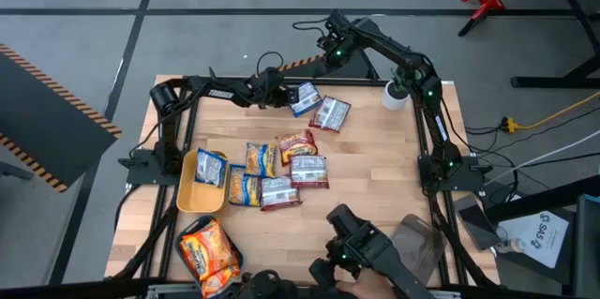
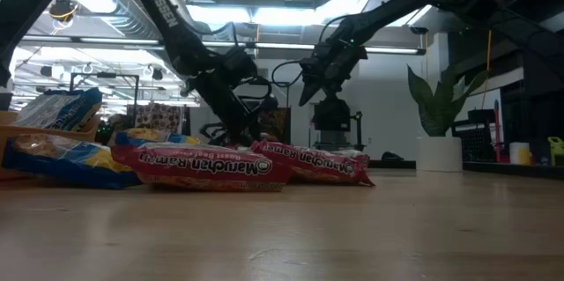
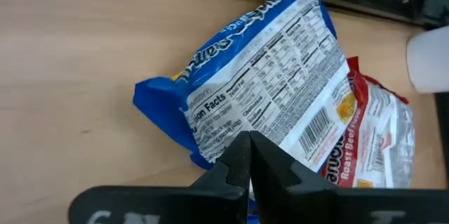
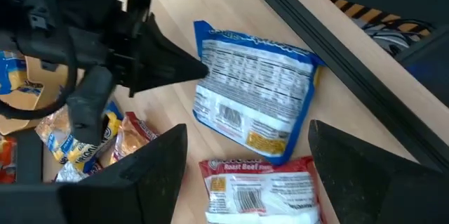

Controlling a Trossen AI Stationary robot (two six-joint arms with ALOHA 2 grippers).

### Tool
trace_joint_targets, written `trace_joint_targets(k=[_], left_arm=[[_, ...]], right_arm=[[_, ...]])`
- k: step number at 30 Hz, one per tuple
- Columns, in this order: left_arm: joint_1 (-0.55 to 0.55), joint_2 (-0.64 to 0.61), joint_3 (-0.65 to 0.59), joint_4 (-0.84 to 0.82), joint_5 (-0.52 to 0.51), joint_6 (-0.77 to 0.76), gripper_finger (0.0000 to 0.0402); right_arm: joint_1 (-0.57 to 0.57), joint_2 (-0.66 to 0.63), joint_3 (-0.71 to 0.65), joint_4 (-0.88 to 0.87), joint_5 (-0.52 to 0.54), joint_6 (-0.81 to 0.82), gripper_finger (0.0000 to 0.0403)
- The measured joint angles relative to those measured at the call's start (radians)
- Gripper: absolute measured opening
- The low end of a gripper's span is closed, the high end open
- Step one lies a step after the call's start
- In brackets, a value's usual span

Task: Sort Maruchan noodles
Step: Put the blue noodle pack into the yellow bin

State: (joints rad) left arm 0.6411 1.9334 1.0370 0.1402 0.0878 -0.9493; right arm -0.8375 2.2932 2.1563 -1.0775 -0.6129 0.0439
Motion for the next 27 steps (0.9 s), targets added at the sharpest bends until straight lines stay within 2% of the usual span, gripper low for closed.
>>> trace_joint_targets(k=[5, 13, 18, 24, 27], left_arm=[[-0.001, 0.019, 0.004, -0.038, -0.005, -0.039, 0.0000], [-0.001, 0.021, 0.001, -0.065, -0.029, -0.043, 0.0000], [0.000, 0.025, -0.001, -0.102, -0.048, -0.038, 0.0000], [0.000, 0.025, -0.001, -0.113, -0.046, -0.059, 0.0000], [0.001, 0.024, -0.001, -0.082, 0.007, -0.055, 0.0000]], right_arm=[[0.000, -0.003, -0.050, 0.058, -0.037, 0.050, 0.0280], [0.006, -0.002, -0.251, 0.240, -0.140, 0.165, 0.0280], [0.007, -0.002, -0.299, 0.335, -0.086, 0.200, 0.0280], [0.013, -0.002, -0.301, 0.357, -0.024, 0.197, 0.0280], [0.005, -0.002, -0.302, 0.349, -0.043, 0.210, 0.0280]])
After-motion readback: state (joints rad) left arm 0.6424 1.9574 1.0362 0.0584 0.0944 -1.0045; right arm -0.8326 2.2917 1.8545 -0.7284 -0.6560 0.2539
